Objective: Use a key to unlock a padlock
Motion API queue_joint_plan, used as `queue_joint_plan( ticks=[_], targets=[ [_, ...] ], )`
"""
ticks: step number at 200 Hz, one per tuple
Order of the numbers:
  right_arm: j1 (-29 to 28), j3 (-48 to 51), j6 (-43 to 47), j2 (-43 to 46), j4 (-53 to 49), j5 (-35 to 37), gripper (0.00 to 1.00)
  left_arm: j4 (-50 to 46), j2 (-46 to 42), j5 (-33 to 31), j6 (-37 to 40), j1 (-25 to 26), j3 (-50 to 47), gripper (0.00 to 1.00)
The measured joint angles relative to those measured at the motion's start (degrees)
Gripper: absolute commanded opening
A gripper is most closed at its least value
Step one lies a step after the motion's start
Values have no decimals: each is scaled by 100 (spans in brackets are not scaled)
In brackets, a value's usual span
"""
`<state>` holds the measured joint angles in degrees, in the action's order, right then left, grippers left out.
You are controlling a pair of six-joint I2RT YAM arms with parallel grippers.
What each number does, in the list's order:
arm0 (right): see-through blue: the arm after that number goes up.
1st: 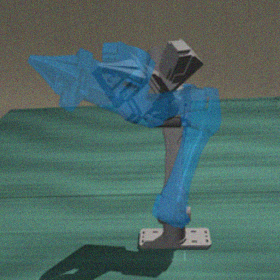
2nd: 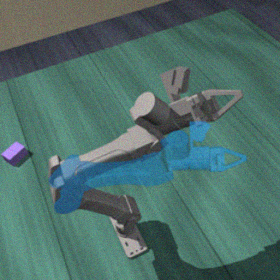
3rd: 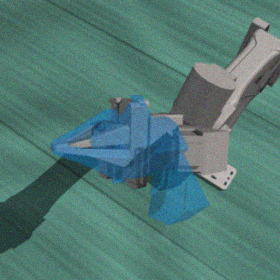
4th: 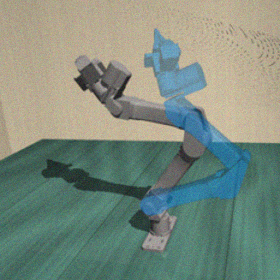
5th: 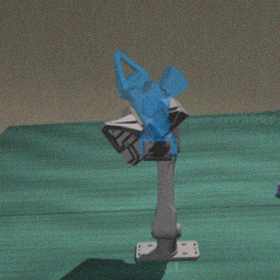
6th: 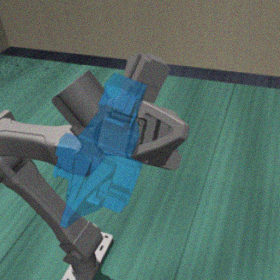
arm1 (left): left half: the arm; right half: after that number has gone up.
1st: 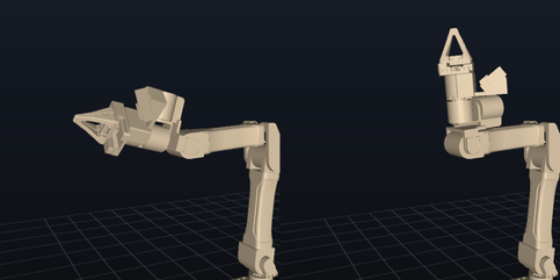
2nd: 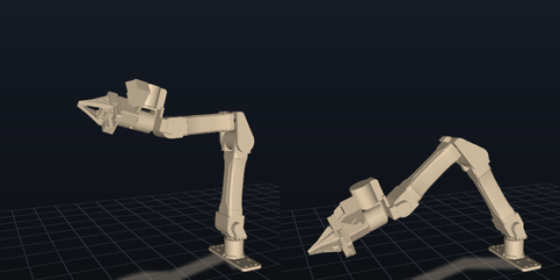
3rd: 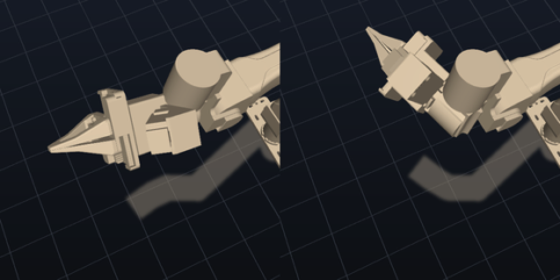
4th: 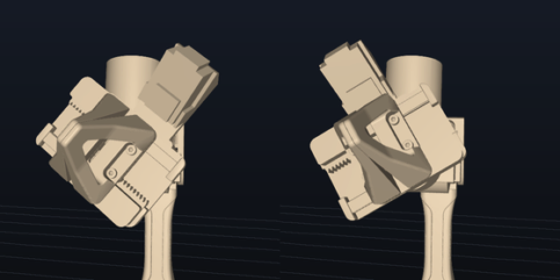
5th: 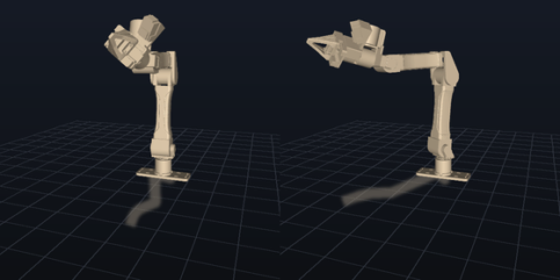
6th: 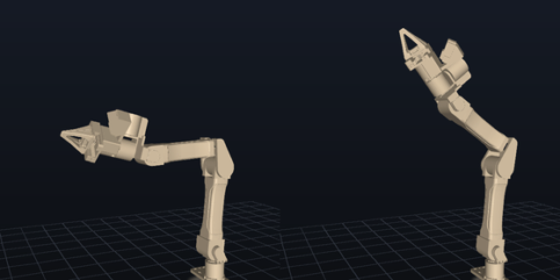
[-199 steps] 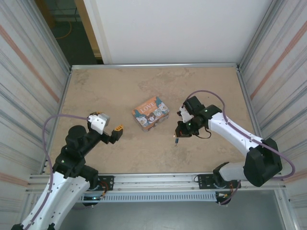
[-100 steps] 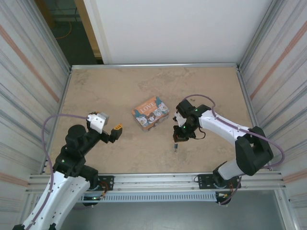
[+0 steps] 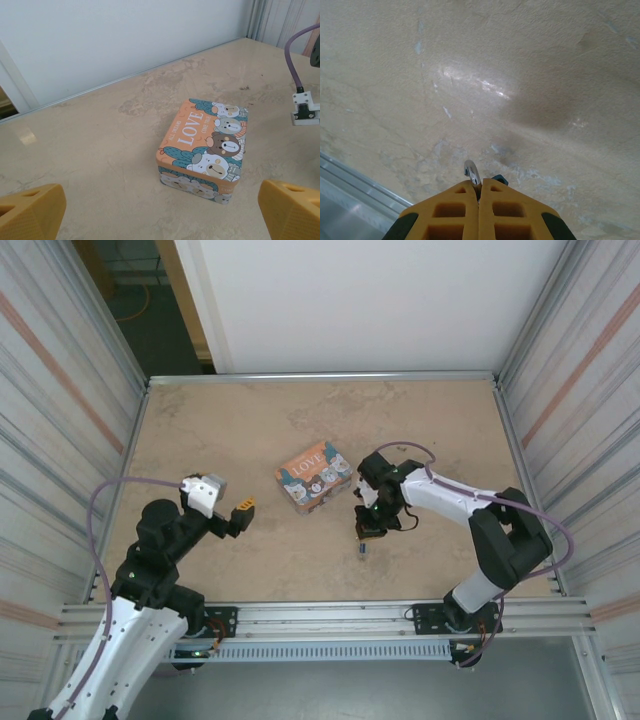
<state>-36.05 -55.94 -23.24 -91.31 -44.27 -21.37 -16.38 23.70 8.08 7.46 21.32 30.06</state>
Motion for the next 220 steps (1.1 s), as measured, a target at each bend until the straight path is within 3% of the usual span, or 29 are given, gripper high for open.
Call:
queue_joint_plan(
  ticks=[188, 220],
  targets=[
    [-111, -155, -2, -780, 417, 76, 0, 0, 79, 90, -20, -70, 0, 99],
    [-118, -160, -2, -793, 420, 79, 4, -2, 79, 90, -20, -70, 0, 99]
  ],
)
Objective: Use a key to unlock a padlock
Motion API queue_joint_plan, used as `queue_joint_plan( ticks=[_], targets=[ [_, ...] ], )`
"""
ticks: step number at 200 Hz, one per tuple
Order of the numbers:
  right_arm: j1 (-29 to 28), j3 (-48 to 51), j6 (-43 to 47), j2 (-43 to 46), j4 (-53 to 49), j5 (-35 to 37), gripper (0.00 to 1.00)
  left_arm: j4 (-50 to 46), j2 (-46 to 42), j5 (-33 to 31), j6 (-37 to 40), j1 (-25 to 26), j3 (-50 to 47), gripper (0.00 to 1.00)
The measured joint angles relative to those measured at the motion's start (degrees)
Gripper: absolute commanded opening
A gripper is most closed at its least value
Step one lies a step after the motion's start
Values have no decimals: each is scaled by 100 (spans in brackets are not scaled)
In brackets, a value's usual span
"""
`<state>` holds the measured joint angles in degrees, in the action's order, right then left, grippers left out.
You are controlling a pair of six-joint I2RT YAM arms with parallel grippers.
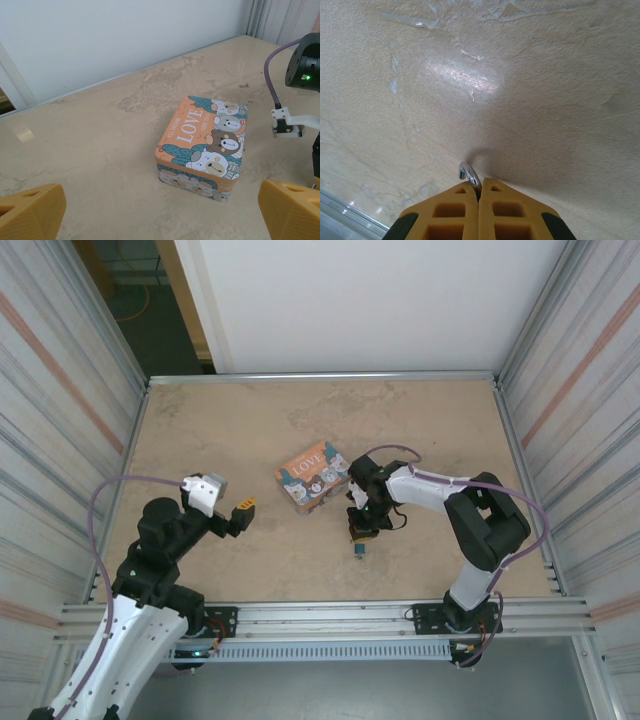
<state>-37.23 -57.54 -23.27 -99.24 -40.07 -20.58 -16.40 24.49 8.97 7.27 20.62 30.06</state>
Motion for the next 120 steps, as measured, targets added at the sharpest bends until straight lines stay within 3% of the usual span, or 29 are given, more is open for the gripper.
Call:
queue_joint_plan(
  ticks=[120],
  targets=[
    [-31, 0, -9, -7, 105, 269, 29, 0, 0, 0, 0, -4, 0, 99]
  ],
)
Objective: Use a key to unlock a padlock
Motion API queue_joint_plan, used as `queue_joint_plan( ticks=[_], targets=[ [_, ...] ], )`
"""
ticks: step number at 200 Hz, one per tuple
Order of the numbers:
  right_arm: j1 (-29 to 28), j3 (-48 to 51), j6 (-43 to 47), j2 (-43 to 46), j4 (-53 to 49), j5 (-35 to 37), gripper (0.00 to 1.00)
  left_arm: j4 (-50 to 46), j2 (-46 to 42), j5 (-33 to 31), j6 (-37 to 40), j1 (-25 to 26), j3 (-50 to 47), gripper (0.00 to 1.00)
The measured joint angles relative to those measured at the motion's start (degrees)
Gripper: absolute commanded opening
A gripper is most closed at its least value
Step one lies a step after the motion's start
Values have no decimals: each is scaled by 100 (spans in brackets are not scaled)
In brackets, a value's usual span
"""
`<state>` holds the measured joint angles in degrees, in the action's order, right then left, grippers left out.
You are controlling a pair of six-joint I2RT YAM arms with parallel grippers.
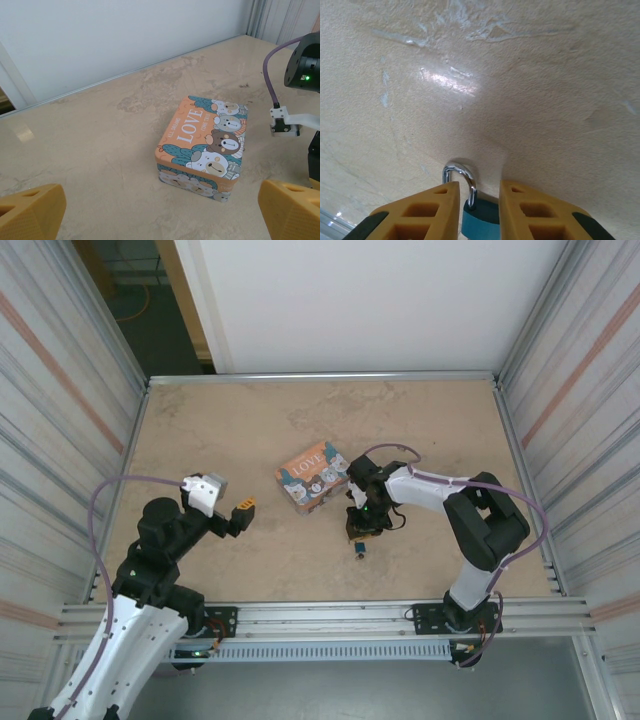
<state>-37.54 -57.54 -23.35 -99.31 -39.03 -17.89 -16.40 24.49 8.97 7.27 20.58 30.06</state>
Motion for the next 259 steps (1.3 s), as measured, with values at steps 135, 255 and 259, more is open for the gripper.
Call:
queue_joint_plan(
  ticks=[135, 255, 259],
  targets=[
    [-94, 0, -9, 457, -87, 376, 99, 0, 0, 0, 0, 0, 0, 99],
    [-114, 92, -9, 1803, -352, 1239, 99, -2, 0, -7, 2, 0, 0, 99],
    [-114, 111, -9, 1882, -350, 1281, 99, -2, 0, -9, 4, 0, 0, 99]
  ],
)
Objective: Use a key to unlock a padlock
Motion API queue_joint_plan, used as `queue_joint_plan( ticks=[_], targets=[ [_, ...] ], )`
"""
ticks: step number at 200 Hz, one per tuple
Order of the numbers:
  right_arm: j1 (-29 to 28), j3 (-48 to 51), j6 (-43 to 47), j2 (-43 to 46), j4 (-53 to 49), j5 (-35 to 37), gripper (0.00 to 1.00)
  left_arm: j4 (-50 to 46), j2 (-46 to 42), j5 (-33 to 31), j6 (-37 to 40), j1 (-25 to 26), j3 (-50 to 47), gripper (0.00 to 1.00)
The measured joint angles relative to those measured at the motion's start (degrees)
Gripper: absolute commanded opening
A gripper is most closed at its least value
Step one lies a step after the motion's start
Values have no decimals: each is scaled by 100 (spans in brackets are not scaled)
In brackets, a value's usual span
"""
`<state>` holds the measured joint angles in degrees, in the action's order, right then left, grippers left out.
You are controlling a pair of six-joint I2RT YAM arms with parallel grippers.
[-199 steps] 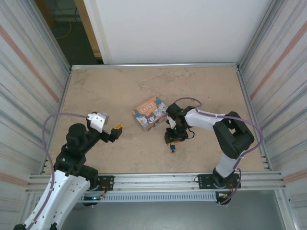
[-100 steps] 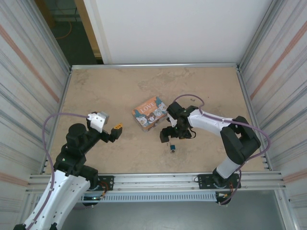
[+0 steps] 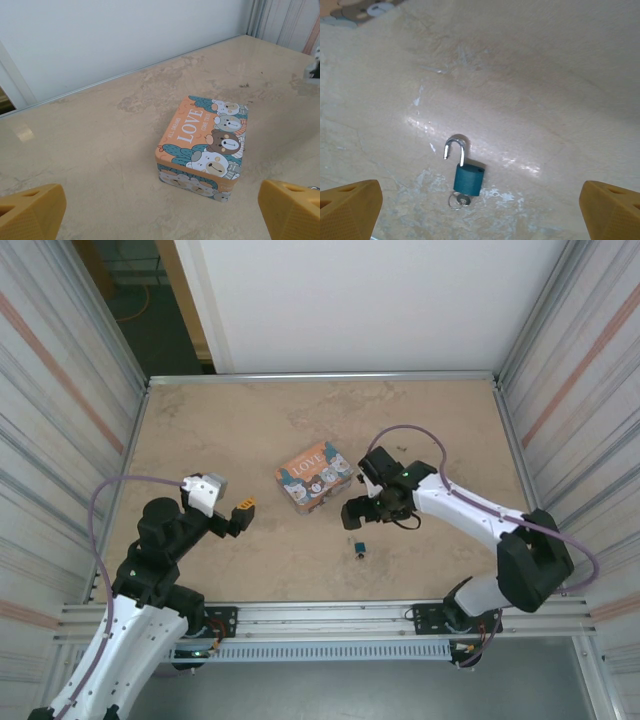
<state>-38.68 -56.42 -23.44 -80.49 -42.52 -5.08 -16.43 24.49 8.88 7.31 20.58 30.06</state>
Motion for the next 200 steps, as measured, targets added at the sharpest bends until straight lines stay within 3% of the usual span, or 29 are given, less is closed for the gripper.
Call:
queue_joint_plan(
  ticks=[64, 200],
  targets=[
    [214, 531, 9, 1261, 273, 662, 99, -2, 52, -66, 2, 0, 0, 99],
    [2192, 2092, 680, 3456, 2284, 1416, 99, -2, 205, -129, 20, -39, 0, 99]
  ],
)
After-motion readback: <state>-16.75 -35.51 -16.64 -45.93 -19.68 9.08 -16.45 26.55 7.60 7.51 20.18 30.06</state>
